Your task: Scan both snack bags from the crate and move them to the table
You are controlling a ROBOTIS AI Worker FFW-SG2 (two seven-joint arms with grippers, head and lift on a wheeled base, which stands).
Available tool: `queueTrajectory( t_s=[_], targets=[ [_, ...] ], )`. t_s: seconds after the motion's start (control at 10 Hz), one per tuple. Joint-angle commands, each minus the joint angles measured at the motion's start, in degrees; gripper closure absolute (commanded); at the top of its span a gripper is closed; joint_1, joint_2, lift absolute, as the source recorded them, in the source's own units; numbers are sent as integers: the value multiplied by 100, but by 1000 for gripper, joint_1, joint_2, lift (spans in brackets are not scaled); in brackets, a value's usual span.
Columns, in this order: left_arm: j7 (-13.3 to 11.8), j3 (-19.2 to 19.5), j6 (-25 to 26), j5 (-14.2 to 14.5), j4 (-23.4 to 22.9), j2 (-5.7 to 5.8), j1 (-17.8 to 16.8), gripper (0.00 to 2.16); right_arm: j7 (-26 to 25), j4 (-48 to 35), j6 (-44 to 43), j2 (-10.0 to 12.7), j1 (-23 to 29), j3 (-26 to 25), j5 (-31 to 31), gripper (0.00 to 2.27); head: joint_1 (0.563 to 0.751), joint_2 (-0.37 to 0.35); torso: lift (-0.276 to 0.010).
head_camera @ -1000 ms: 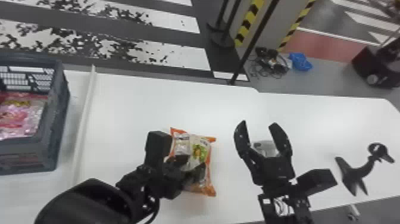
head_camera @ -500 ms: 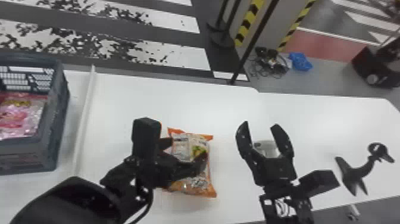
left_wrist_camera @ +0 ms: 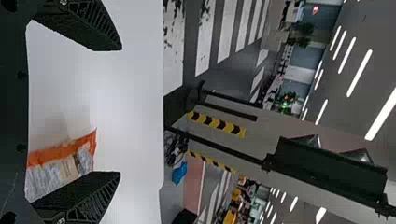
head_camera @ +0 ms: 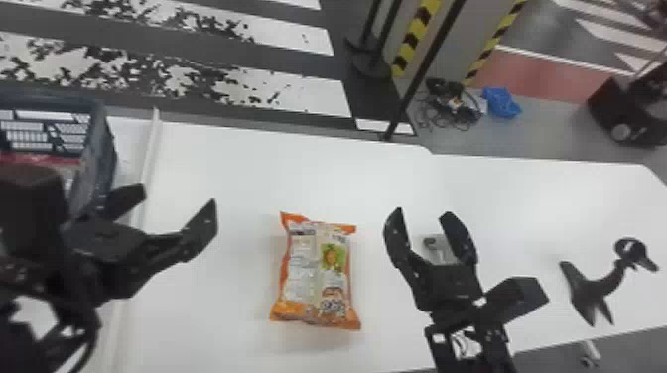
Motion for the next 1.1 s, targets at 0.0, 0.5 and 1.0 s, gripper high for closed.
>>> queueTrajectory(
  t_s=[0.0, 0.5, 1.0],
  targets=[
    [12, 806, -169, 214, -559, 218, 519, 36, 39, 101, 175, 1, -45, 19, 0, 130, 695, -332, -87],
    [73, 2273, -696, 689, -173, 192, 862, 36, 171, 110, 580, 116, -89, 238, 44, 2138, 695, -94, -87],
    [20, 2476, -801, 820, -173, 165, 924, 36, -40, 374, 738, 414, -203, 977, 237, 2243, 695, 91, -87]
  ],
)
